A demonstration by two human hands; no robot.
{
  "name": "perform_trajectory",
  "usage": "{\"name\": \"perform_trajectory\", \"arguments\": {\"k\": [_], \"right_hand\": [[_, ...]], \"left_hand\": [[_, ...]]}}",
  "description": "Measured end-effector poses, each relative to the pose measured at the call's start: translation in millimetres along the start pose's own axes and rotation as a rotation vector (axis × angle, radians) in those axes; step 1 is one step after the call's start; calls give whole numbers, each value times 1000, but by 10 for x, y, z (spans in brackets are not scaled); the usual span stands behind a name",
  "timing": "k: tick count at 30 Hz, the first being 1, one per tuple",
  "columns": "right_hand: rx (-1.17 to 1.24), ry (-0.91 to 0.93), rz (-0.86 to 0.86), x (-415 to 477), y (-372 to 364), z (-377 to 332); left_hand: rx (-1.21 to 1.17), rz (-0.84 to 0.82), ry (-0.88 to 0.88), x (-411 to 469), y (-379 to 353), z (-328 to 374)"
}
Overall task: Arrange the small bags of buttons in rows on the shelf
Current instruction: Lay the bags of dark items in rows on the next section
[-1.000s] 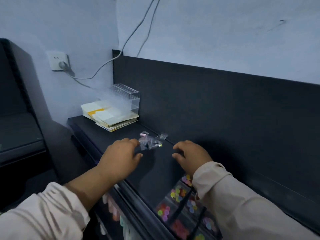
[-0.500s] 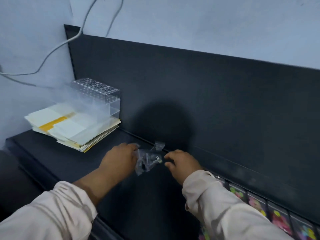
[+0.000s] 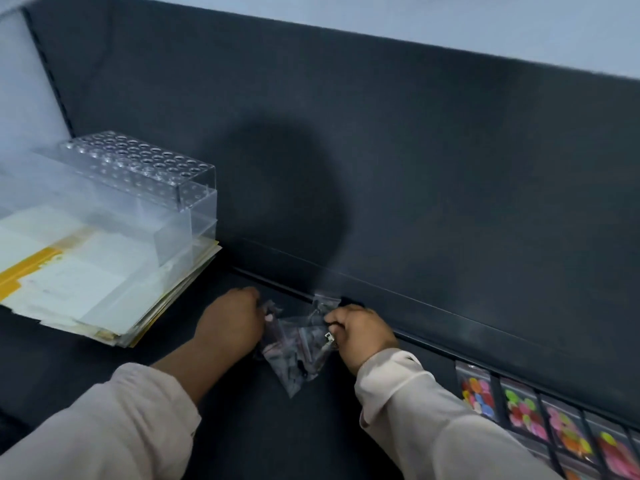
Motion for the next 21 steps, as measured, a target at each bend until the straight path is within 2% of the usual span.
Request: {"name": "perform_trajectory", "arguments": {"k": [4,8,11,14,18,21], "right_hand": [[-44,-17,-60,81,-102,20],[-68,-33,-105,110,-131,15],[-68,-72,-129,91,-141,28],[-10,-121,-88,48,-107,52],[270,-307,9,-21,-14,188],[691,-449,5,-131,61,235]], "left_hand": [[13,-53,18,150,-102,-60],[-118,-80,35,189,-131,-62],[-278,-43,91,173,-102,-56],[-543,3,193,171,-70,-80],[-844,-39,296,137,-42,-82],[-988,-149,330,61,-2,37]]}}
Point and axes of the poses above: each hand's wrist, its own x-axis towards the middle knuckle, its own y-axis out of the back of the hand, z = x × y, the point moved 6 cm from there along x, towards the middle knuckle, and after that the axes turned 6 degrees about -x, right-handed, at the moved point
